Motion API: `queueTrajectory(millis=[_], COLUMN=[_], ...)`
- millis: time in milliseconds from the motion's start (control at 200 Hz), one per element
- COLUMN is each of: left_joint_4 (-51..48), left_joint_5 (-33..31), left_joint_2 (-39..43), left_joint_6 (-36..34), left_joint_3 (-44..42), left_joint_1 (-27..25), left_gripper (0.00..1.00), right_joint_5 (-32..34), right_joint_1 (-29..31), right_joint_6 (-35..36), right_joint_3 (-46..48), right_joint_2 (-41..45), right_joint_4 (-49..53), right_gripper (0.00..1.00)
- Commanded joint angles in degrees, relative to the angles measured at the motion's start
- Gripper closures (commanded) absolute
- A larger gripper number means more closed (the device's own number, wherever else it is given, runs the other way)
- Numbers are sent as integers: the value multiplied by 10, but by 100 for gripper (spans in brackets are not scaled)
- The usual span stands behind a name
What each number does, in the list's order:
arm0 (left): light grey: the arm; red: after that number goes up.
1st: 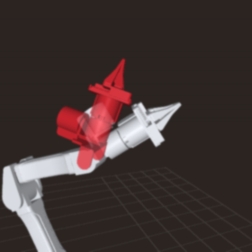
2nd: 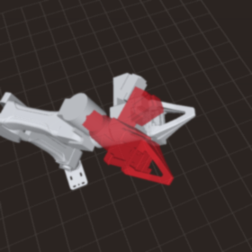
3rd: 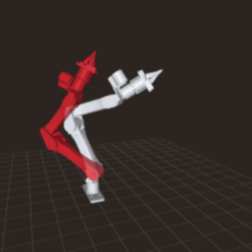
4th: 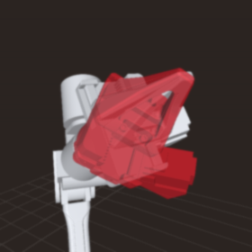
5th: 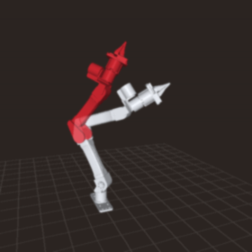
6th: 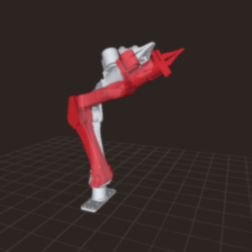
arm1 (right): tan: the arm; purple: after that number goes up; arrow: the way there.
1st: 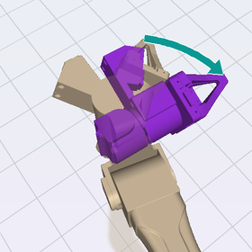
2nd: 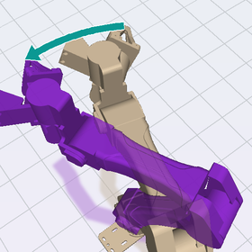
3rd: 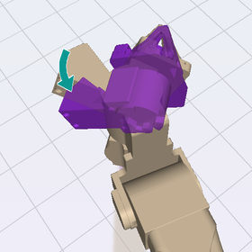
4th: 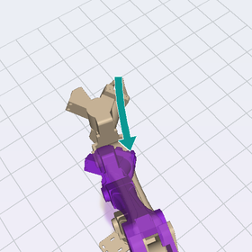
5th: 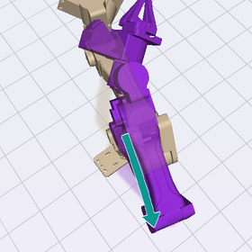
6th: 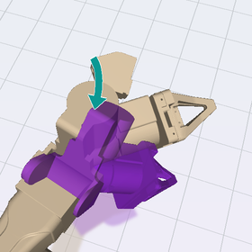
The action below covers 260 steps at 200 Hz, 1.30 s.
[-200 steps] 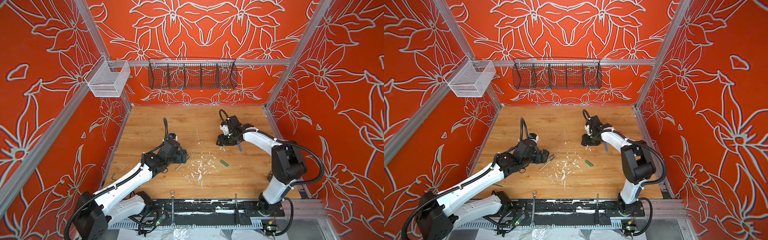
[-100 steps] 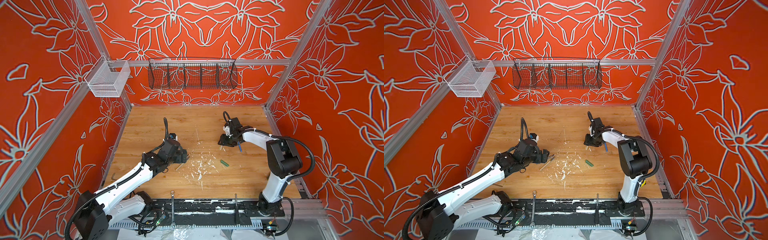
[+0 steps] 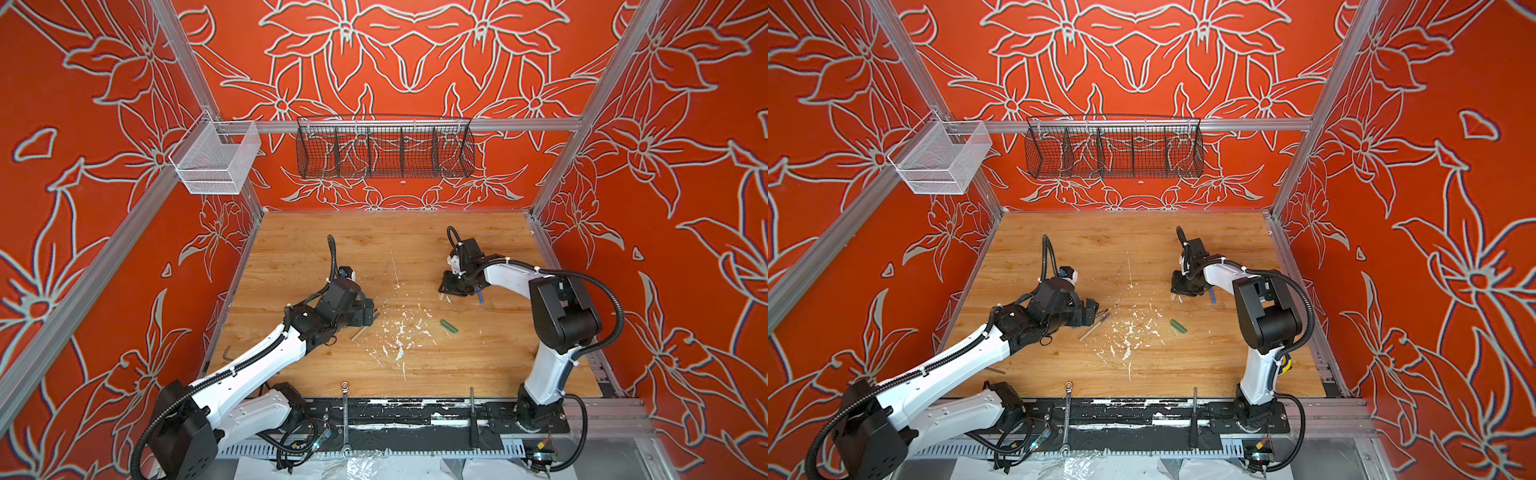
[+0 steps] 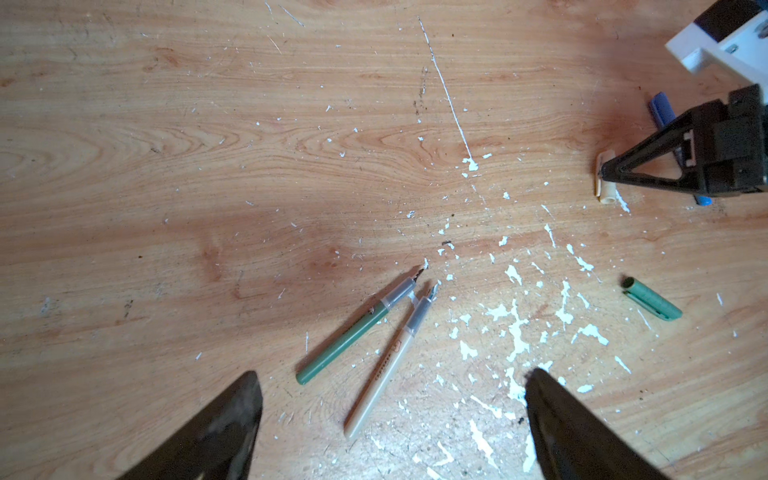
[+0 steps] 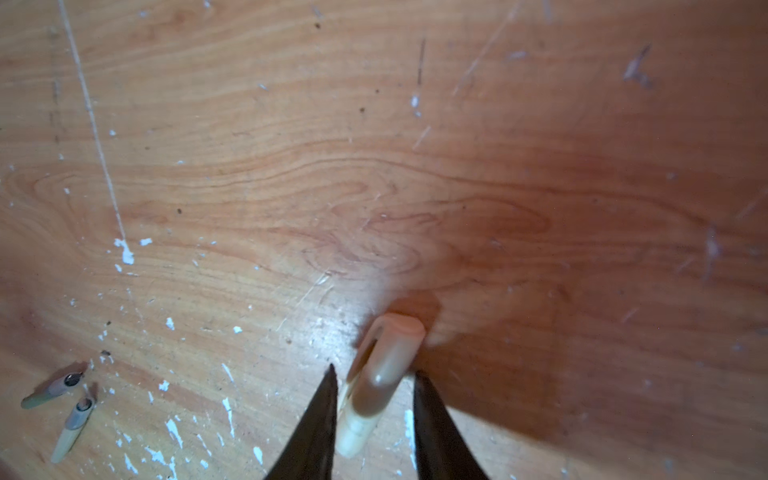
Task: Insert the pens into the pen caps
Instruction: 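Close the right gripper on the beige cap and lift it upright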
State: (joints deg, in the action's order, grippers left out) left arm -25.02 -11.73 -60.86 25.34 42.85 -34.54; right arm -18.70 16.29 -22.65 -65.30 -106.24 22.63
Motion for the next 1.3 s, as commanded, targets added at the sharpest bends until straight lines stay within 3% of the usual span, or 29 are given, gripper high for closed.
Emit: queueTrajectory(millis=[0,540,1151,1296], left_joint_4=[0,-1,24,-3], left_joint_5=[-9,-1,115,102], left_joint_2=[-1,-13,2,-31], left_joint_6=[-2,0,28,29], left_joint_3=[-1,1,-78,-65], left_joint_1=[4,3,-2,-10], left_gripper=[3,3,3,3], right_joint_5=[-2,-1,-2,-14], right_joint_1=[-6,-13,-3,-4], right_joint_6=[-7,2,6,2], right_joint_3=[11,8,-19,-10], right_joint_2=[-10,-22,1,32], right_joint_4=[-10,-11,20,15], right_gripper=[71,76,84,87])
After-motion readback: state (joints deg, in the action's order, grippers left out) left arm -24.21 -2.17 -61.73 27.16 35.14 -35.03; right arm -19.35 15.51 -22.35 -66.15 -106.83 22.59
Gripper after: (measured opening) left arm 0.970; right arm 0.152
